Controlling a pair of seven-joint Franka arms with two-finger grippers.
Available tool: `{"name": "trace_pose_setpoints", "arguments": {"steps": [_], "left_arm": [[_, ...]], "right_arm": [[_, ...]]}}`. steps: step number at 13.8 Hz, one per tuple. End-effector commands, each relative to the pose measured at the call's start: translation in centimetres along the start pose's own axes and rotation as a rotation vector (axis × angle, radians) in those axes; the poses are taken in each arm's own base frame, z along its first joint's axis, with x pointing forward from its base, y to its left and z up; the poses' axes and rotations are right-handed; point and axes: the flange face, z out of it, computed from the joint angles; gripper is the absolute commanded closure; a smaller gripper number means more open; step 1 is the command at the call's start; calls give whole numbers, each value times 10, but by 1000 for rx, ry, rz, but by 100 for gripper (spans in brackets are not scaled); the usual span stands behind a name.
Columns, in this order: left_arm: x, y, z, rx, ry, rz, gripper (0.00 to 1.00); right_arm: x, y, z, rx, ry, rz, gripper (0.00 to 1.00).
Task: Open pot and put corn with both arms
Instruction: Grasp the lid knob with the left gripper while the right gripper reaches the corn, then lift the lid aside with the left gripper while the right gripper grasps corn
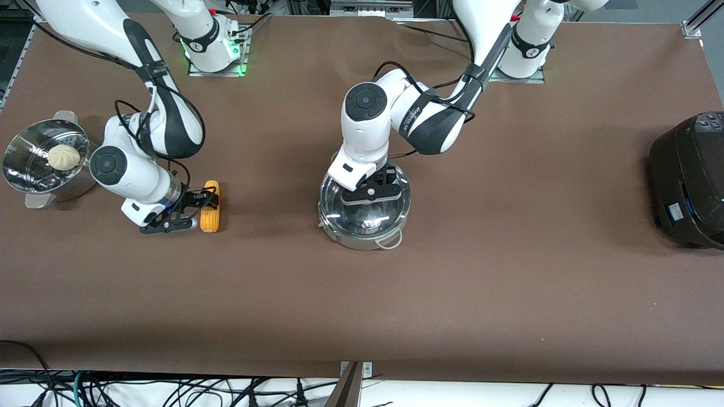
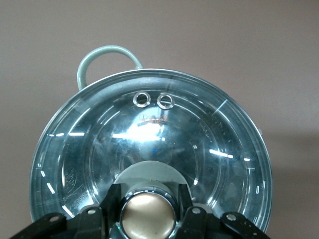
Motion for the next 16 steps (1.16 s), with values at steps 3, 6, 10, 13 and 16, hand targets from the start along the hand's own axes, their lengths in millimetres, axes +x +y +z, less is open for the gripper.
{"name": "trace_pose_setpoints", "arguments": {"steps": [3,6,10,13,16], "left_arm": [[0,4,-8,2,11,10,73],[7,-2,-26,-3,14,-5,76],[27,-27,-62,-30,-46,-74,83],[52,-64,-100,-38,-73,-125,83],[73,-110,-144,-20,-63,-13,83]], "right_arm": [[2,0,34,12,20,21,6],[2,0,43,13,17,22,10],[2,0,42,12,17,20,19],[2,0,44,13,16,20,24],[1,0,44,13,14,22,42]]}}
